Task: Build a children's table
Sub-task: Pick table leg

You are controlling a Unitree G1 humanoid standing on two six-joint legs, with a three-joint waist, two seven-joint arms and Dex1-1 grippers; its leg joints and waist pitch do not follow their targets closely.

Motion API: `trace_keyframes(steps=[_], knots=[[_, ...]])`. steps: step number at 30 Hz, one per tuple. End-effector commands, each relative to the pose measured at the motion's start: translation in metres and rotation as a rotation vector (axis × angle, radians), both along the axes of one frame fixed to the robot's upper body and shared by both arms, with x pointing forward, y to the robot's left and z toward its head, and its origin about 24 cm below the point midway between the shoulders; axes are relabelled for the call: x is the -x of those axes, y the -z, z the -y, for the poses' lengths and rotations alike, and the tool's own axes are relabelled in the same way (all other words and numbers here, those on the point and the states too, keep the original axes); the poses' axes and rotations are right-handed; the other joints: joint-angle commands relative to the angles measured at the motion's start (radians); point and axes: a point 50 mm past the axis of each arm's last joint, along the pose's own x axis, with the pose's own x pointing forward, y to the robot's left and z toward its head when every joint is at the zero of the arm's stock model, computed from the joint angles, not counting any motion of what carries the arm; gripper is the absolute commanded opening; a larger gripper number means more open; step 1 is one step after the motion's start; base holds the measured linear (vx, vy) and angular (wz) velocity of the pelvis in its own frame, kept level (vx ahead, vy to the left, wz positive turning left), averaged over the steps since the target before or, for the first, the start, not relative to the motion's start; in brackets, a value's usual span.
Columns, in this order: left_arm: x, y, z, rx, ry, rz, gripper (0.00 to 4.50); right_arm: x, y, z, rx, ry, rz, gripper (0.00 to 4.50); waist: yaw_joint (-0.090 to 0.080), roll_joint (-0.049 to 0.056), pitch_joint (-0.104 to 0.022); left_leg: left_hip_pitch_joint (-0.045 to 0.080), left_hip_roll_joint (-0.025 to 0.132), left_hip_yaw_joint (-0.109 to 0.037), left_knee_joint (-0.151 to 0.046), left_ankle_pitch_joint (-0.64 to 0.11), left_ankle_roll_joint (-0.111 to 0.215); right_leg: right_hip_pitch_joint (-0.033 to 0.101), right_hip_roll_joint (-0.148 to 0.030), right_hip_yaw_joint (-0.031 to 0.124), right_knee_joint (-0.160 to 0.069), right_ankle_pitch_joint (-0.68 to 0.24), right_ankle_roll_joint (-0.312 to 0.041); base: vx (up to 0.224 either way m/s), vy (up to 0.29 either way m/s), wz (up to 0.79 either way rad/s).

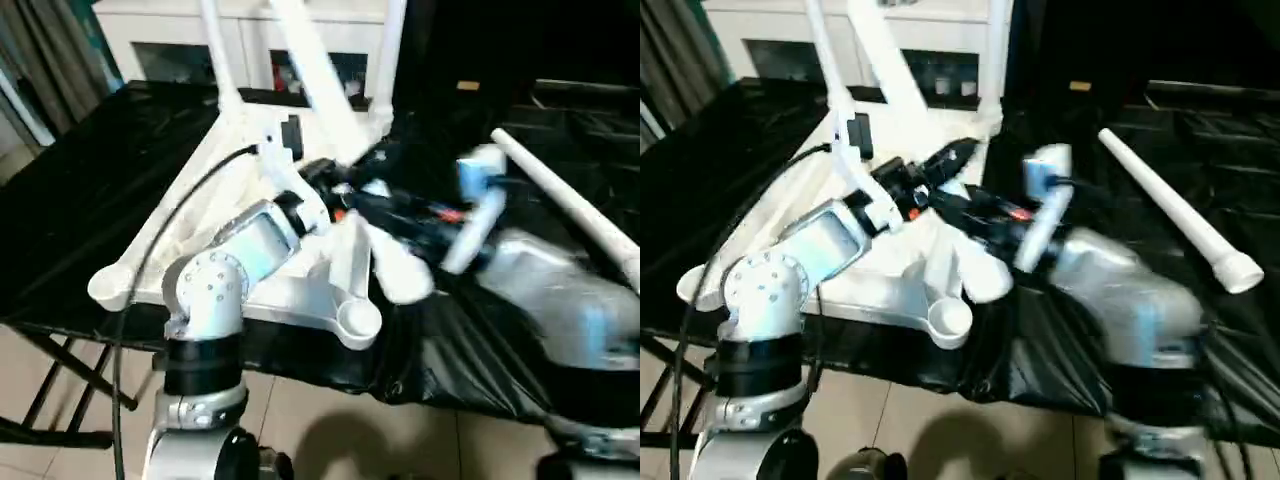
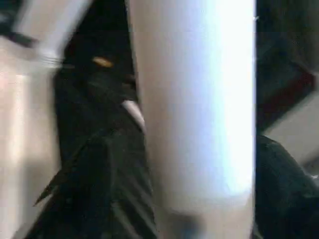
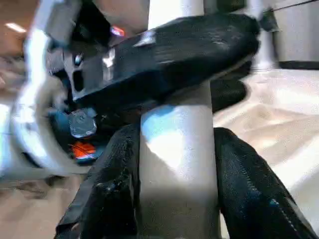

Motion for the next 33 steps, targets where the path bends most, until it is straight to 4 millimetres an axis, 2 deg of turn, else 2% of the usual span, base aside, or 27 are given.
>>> trace_keyframes(steps=[1, 2, 5, 7, 9, 13, 16, 17, 18, 23, 24, 25, 26, 27, 28, 29, 30, 31, 32, 33], knots=[[-0.006, -0.009, 0.004, -0.006, -0.076, 0.005, 3.48, -0.002, -0.005, -0.012, 0.065, 0.031, 0.059, 1.82, -0.003, -0.022, -0.082, 0.039, 0.046, -0.037, -0.077, -0.245, -0.064, 0.027, -0.057, 0.034, -0.097, -0.327, -0.074, 0.000, 0.000, 0.00], [-0.009, -0.008, 0.002, -0.012, -0.122, -0.013, 3.36, -0.003, -0.006, -0.014, 0.068, 0.047, 0.064, 1.82, -0.003, -0.022, -0.082, 0.039, 0.046, -0.037, -0.077, -0.245, -0.064, 0.027, -0.057, 0.034, -0.097, -0.327, -0.074, 0.000, 0.000, 0.00], [-0.014, -0.004, -0.002, -0.017, -0.201, -0.053, 3.16, 0.002, -0.007, -0.029, 0.118, 0.057, 0.122, 1.82, -0.001, -0.021, -0.091, 0.038, 0.045, -0.035, -0.074, -0.181, -0.050, 0.031, -0.054, 0.032, -0.084, -0.191, -0.101, 0.000, 0.000, 0.00], [-0.016, 0.000, -0.003, -0.029, -0.245, -0.085, 3.04, 0.008, -0.006, -0.040, 0.145, 0.036, 0.148, 1.82, -0.001, -0.021, -0.093, 0.034, 0.043, -0.034, -0.070, -0.145, -0.026, 0.036, -0.054, 0.032, -0.078, -0.117, -0.123, 0.000, 0.000, 0.00], [-0.016, 0.003, -0.003, -0.034, -0.281, -0.112, 2.83, 0.011, -0.003, -0.047, 0.161, 0.035, 0.160, 1.82, 0.001, -0.022, -0.094, 0.031, 0.043, -0.033, -0.068, -0.124, -0.014, 0.037, -0.055, 0.032, -0.075, -0.083, -0.131, 0.000, 0.000, 0.00], [-0.015, 0.003, -0.004, -0.052, -0.310, -0.109, 2.50, 0.010, -0.001, -0.053, 0.177, 0.048, 0.174, 1.82, 0.002, -0.019, -0.091, 0.034, 0.045, -0.032, -0.068, -0.147, -0.006, 0.035, -0.055, 0.031, -0.078, -0.121, -0.145, 0.000, 0.000, 0.00], [-0.014, 0.004, -0.005, -0.060, -0.317, -0.101, 2.38, 0.009, -0.003, -0.055, 0.187, 0.061, 0.192, 1.82, 0.002, -0.018, -0.089, 0.038, 0.048, -0.034, -0.072, -0.189, -0.026, 0.032, -0.055, 0.032, -0.081, -0.169, -0.135, 0.000, 0.000, 0.00], [-0.014, 0.004, -0.005, -0.052, -0.314, -0.099, 2.30, 0.009, -0.003, -0.054, 0.195, 0.070, 0.200, 1.82, 0.001, -0.008, -0.089, 0.039, 0.047, -0.035, -0.072, -0.191, -0.030, 0.031, -0.054, 0.032, -0.080, -0.169, -0.132, 0.000, 0.000, 0.00], [-0.014, 0.004, -0.005, -0.042, -0.316, -0.098, 2.22, 0.008, -0.004, -0.053, 0.204, 0.079, 0.210, 1.82, -0.002, -0.013, -0.088, 0.038, 0.046, -0.035, -0.073, -0.203, -0.036, 0.032, -0.053, 0.032, -0.083, -0.173, -0.125, 0.000, 0.000, 0.00], [-0.013, 0.000, -0.002, -0.016, -0.277, -0.075, 2.08, 0.005, -0.006, -0.047, 0.207, 0.088, 0.223, 1.82, -0.003, -0.019, -0.090, 0.037, 0.045, -0.035, -0.073, -0.210, -0.038, 0.033, -0.054, 0.033, -0.084, -0.184, -0.116, 0.000, 0.000, 0.00], [-0.012, -0.001, 0.000, -0.007, -0.240, -0.053, 2.06, 0.004, -0.007, -0.043, 0.190, 0.078, 0.207, 2.17, -0.004, -0.028, -0.089, 0.036, 0.044, -0.033, -0.072, -0.206, -0.034, 0.035, -0.054, 0.033, -0.085, -0.184, -0.116, 0.000, 0.000, 0.00], [-0.011, -0.002, 0.001, -0.002, -0.216, -0.039, 2.06, 0.002, -0.007, -0.040, 0.178, 0.071, 0.195, 2.38, -0.002, -0.022, -0.090, 0.035, 0.045, -0.033, -0.071, -0.197, -0.030, 0.034, -0.055, 0.033, -0.083, -0.183, -0.119, 0.000, 0.000, 0.00], [-0.010, -0.004, 0.001, -0.010, -0.170, 0.007, 2.04, 0.001, -0.007, -0.034, 0.148, 0.036, 0.154, 2.52, -0.004, -0.034, -0.089, 0.035, 0.043, -0.031, -0.070, -0.195, -0.018, 0.036, -0.055, 0.033, -0.086, -0.186, -0.120, 0.000, 0.000, 0.00], [-0.009, -0.006, -0.001, -0.016, -0.106, 0.056, 2.02, 0.002, -0.006, -0.027, 0.129, -0.045, 0.120, 2.52, 0.001, -0.031, -0.091, 0.038, 0.046, -0.031, -0.067, -0.185, -0.007, 0.037, -0.057, 0.033, -0.082, -0.182, -0.125, 0.000, 0.000, 0.00], [-0.009, -0.006, -0.002, -0.016, -0.087, 0.067, 2.00, 0.003, -0.006, -0.025, 0.130, -0.067, 0.114, 2.58, 0.003, -0.033, -0.091, 0.037, 0.045, -0.031, -0.066, -0.176, -0.003, 0.037, -0.056, 0.033, -0.081, -0.179, -0.125, 0.000, 0.000, 0.00], [-0.009, -0.006, -0.003, -0.015, -0.071, 0.076, 1.95, 0.003, -0.005, -0.023, 0.136, -0.087, 0.110, 2.72, 0.005, -0.029, -0.091, 0.036, 0.047, -0.031, -0.066, -0.165, 0.000, 0.035, -0.055, 0.033, -0.079, -0.166, -0.129, 0.000, 0.000, 0.00], [-0.008, -0.007, -0.005, -0.018, -0.035, 0.094, 1.90, 0.006, -0.002, -0.020, 0.155, -0.135, 0.100, 2.87, 0.003, -0.032, -0.090, 0.035, 0.047, -0.030, -0.066, -0.157, 0.002, 0.034, -0.054, 0.033, -0.078, -0.147, -0.137, 0.000, 0.000, 0.00], [-0.008, -0.007, -0.006, -0.020, -0.022, 0.102, 1.88, 0.006, -0.001, -0.018, 0.162, -0.155, 0.094, 2.96, 0.005, -0.031, -0.093, 0.036, 0.046, -0.032, -0.065, -0.151, 0.000, 0.036, -0.055, 0.031, -0.075, -0.139, -0.139, 0.000, 0.000, 0.00], [-0.006, -0.008, -0.010, -0.015, 0.037, 0.131, 1.87, 0.009, 0.004, -0.013, 0.181, -0.216, 0.067, 3.02, 0.005, -0.040, -0.093, 0.036, 0.045, -0.030, -0.064, -0.146, 0.005, 0.039, -0.055, 0.031, -0.075, -0.127, -0.144, 0.000, 0.000, 0.00], [-0.005, -0.009, -0.011, -0.011, 0.072, 0.147, 1.87, 0.011, 0.006, -0.011, 0.190, -0.248, 0.049, 3.02, 0.006, -0.041, -0.093, 0.036, 0.045, -0.029, -0.064, -0.148, 0.006, 0.040, -0.056, 0.031, -0.073, -0.132, -0.146, 0.000, 0.000, 0.00]])
